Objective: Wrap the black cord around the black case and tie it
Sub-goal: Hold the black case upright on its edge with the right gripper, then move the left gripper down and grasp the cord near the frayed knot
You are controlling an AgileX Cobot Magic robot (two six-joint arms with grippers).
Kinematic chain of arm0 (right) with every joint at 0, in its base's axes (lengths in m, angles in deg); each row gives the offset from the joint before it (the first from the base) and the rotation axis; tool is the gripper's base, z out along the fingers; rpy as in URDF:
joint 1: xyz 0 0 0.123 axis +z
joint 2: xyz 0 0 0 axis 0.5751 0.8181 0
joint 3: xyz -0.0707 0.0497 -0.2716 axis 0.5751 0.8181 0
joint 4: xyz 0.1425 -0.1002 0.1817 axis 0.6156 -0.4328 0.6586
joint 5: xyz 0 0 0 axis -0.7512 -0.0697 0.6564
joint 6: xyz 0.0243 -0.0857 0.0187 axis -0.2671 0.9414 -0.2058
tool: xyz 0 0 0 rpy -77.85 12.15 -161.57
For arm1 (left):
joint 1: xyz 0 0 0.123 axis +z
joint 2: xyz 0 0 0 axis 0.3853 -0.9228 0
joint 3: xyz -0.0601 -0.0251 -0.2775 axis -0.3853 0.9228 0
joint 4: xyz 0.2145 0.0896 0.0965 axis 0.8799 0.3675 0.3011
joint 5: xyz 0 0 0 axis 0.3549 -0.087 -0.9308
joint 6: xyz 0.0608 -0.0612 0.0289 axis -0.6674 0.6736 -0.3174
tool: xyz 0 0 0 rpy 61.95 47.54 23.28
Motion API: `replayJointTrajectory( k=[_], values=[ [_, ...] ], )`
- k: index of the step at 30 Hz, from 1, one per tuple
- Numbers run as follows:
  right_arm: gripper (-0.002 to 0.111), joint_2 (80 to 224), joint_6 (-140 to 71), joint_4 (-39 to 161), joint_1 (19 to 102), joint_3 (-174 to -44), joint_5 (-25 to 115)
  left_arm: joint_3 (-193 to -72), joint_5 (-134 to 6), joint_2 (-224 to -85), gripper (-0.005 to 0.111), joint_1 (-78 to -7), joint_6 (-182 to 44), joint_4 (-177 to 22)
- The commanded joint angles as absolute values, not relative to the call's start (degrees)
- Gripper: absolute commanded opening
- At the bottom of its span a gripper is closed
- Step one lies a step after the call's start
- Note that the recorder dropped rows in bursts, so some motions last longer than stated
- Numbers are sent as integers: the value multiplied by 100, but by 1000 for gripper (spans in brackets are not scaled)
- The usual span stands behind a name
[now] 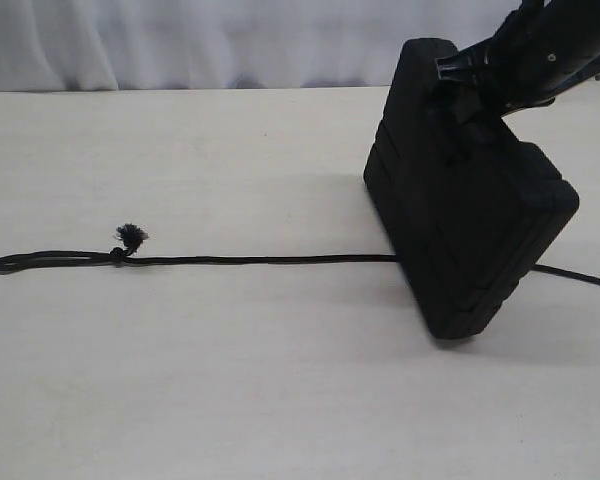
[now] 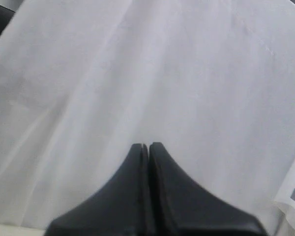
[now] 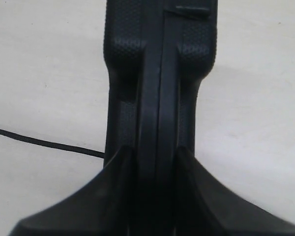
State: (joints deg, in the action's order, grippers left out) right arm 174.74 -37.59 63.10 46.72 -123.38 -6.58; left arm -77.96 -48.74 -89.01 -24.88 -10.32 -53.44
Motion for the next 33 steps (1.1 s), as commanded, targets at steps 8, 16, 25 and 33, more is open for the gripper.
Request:
replayJointTrajectory(
  k=[8, 16, 25, 33],
  values=[
    [4, 17453, -3615, 6153, 4658, -12295, -1077, -10177, -5687, -14714, 0, -2540, 2577, -73],
    [4, 17549, -3615, 6153, 4658, -12295, -1118, -11431, -7845, -17558, 0, -2540, 1283, -127],
    [4, 17830, -3546, 6153, 4658, -12295, -1032, -14779, -11658, -19950, 0, -2468, -8230, -7540],
    [4, 17867, -3509, 6153, 4658, -12295, -972, -14578, -11869, -20138, 5, -2468, -11910, -9745]
  ],
)
